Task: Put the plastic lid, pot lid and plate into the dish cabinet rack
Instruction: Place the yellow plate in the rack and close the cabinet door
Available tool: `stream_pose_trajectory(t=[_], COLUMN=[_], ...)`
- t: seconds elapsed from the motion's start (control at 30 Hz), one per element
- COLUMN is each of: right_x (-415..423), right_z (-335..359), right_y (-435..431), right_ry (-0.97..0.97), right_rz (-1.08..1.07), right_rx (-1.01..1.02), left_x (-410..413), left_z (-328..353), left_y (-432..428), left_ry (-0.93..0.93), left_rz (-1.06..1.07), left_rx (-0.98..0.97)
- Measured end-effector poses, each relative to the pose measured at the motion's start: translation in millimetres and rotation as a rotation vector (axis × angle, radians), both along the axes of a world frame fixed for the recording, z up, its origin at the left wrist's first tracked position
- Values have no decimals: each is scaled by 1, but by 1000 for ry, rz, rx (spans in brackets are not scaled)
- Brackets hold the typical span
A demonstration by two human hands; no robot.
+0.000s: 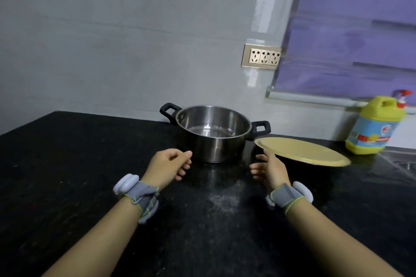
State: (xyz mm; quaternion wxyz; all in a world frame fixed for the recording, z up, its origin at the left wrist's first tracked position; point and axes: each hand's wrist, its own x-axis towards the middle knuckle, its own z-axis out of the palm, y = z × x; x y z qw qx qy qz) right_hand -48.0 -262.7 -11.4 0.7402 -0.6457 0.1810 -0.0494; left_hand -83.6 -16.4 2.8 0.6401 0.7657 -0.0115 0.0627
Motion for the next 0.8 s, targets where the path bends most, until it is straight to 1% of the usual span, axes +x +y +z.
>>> stream_pose_trajectory(t=[0.13, 0.23, 0.37, 0.6, 0.8], right_x=[8, 14, 19, 18, 8], right_z=[-7, -9, -8, 1, 30], right_y=[-25, -38, -50, -56, -40], right_ry=[45, 82, 26, -67, -200], right_rz=[-201, -283, -360, -466, -502], right_rx=[70, 170, 161, 27, -283], left_x=[2, 4, 6, 4, 3], left_z=[-6, -9, -12, -13, -7], left_y=[-14, -23, -33, -37, -43], left_ry=[12, 15, 29, 46, 28], left_rz=[-42, -71, -95, -127, -154], left_rx=[45, 50, 53, 49, 64])
